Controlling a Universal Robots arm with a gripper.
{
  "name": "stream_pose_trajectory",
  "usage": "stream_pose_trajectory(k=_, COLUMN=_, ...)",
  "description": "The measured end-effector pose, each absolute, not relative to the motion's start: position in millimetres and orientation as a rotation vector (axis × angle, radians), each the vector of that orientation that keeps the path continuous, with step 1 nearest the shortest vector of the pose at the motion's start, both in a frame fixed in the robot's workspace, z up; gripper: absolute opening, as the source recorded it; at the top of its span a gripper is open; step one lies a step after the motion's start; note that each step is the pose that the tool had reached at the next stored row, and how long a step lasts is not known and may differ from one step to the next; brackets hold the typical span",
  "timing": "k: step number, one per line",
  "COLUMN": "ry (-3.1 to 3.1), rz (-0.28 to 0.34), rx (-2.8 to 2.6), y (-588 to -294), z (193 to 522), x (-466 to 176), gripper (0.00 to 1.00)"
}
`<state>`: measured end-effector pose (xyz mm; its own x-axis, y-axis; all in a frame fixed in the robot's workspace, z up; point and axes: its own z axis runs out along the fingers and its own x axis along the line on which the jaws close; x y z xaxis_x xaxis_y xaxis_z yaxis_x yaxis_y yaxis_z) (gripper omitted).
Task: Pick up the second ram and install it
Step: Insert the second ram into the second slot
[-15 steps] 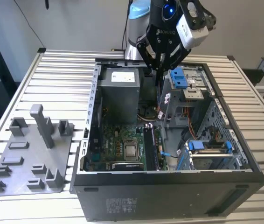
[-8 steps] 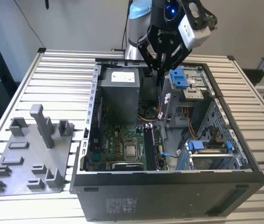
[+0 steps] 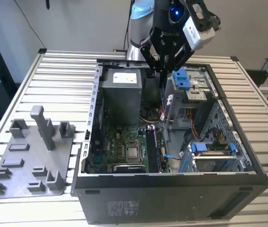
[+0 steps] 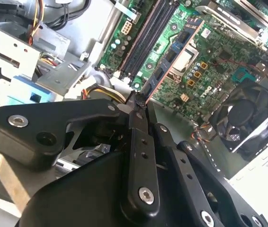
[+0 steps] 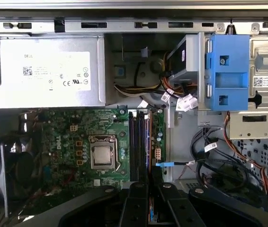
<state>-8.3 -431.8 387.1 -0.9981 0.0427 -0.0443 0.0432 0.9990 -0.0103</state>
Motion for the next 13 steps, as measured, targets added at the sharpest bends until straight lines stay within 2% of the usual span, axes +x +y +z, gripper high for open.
stream_pose_trajectory(k=13, ry=3.096, rz=-0.017, rx=0.068, y=-429, z=365, x=-9, gripper=0.14)
